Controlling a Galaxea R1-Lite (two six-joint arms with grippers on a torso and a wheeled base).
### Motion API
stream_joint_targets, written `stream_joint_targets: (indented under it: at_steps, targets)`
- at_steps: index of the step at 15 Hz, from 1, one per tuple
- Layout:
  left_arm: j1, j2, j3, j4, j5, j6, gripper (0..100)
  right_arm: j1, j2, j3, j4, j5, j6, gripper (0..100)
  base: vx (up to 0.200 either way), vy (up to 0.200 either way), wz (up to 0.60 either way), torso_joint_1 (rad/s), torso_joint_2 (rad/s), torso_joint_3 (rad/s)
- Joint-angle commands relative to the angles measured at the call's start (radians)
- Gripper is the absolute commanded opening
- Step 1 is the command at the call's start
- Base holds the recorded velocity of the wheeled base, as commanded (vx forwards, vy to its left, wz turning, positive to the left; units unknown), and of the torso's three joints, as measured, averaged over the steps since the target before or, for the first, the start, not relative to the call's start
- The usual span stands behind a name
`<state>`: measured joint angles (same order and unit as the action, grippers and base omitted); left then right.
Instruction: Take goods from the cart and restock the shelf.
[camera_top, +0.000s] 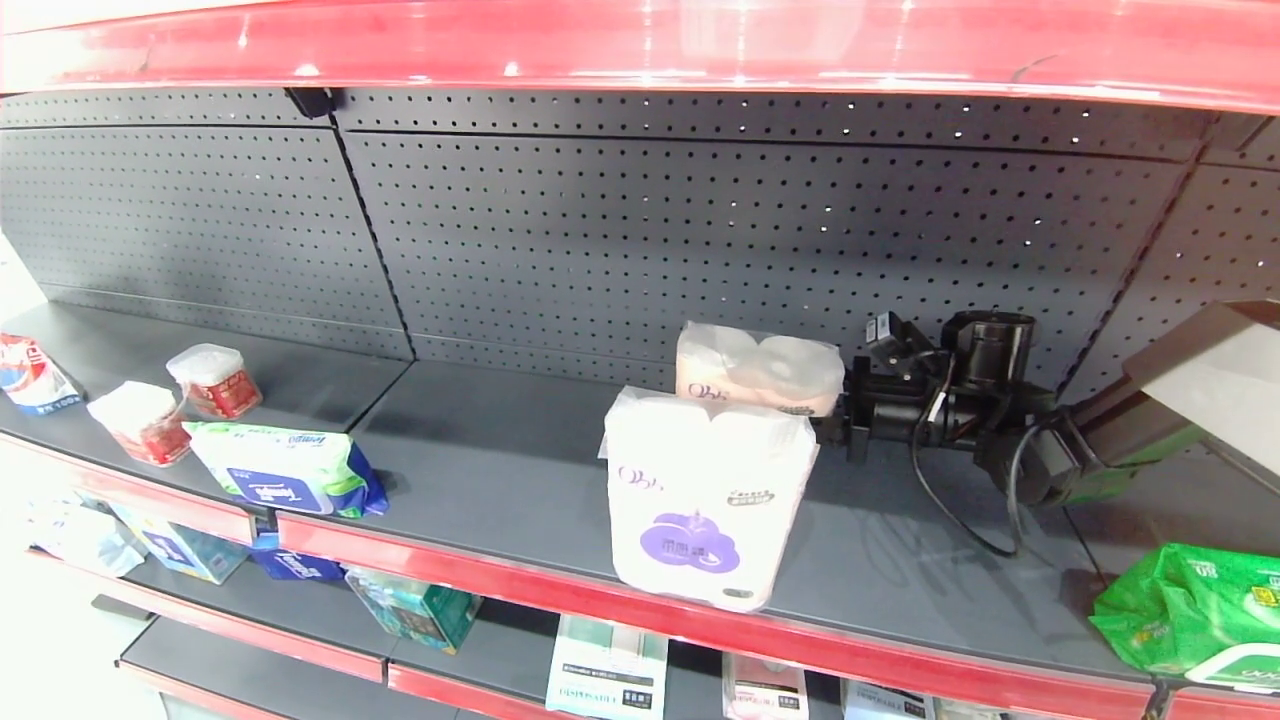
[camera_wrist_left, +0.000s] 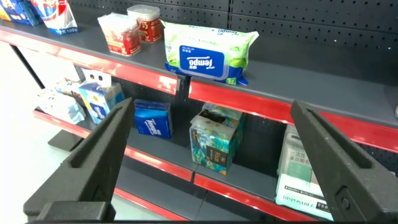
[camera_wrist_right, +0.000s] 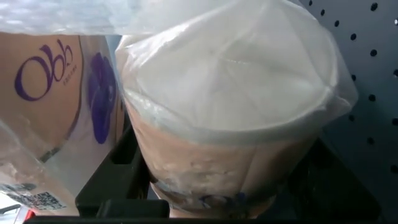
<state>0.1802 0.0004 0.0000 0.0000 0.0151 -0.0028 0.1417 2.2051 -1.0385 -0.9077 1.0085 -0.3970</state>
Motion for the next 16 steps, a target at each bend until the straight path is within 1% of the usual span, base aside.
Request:
stream_joint_targets:
  at_steps: [1,3,5,8,13,16]
  targets:
    - [0.001,0.0,-0.002,0.0,0.0,0.0,100,-0.002,-0.001,0.002,0.001,-0.004,0.001,0,0.0,0.0,0.0,0.0,0.0,0.0]
    - [0.001,0.0,0.0,0.0,0.0,0.0,100,0.002,-0.001,0.0,0.001,0.005,0.001,0,0.0,0.0,0.0,0.0,0.0,0.0]
    - [0.001,0.0,0.0,0.0,0.0,0.0,100,0.002,-0.001,0.006,0.003,0.05,0.001,0,0.0,0.0,0.0,0.0,0.0,0.0]
    - [0.001,0.0,0.0,0.0,0.0,0.0,100,0.006,0.002,0.008,0.003,0.058,0.0,0,0.0,0.0,0.0,0.0,0.0,0.0]
    - [0.001,0.0,0.0,0.0,0.0,0.0,100,0.018,0.004,0.0,0.021,0.024,0.015,0,0.0,0.0,0.0,0.0,0.0,0.0]
    - [0.001,0.0,-0.002,0.0,0.0,0.0,100,0.015,-0.008,-0.003,0.066,0.018,0.024,0,0.0,0.0,0.0,0.0,0.0,0.0]
